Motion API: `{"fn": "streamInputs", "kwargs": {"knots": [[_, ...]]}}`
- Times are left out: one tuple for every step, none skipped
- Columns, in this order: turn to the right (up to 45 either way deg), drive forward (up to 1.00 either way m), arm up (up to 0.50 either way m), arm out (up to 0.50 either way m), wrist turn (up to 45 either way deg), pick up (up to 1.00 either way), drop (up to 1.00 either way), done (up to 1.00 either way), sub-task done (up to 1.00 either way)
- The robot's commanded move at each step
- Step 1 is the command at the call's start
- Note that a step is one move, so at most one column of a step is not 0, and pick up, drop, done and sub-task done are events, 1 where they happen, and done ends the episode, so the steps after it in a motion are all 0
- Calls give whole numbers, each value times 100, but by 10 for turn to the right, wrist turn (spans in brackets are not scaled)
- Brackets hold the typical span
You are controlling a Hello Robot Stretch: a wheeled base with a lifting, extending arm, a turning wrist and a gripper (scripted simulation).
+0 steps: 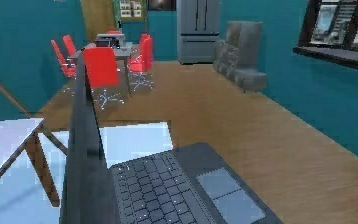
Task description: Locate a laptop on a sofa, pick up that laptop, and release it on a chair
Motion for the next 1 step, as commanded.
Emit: {"fn": "streamInputs", "kwargs": {"knots": [[0, 100, 0, 0, 0, 0, 0, 0, 0]]}}
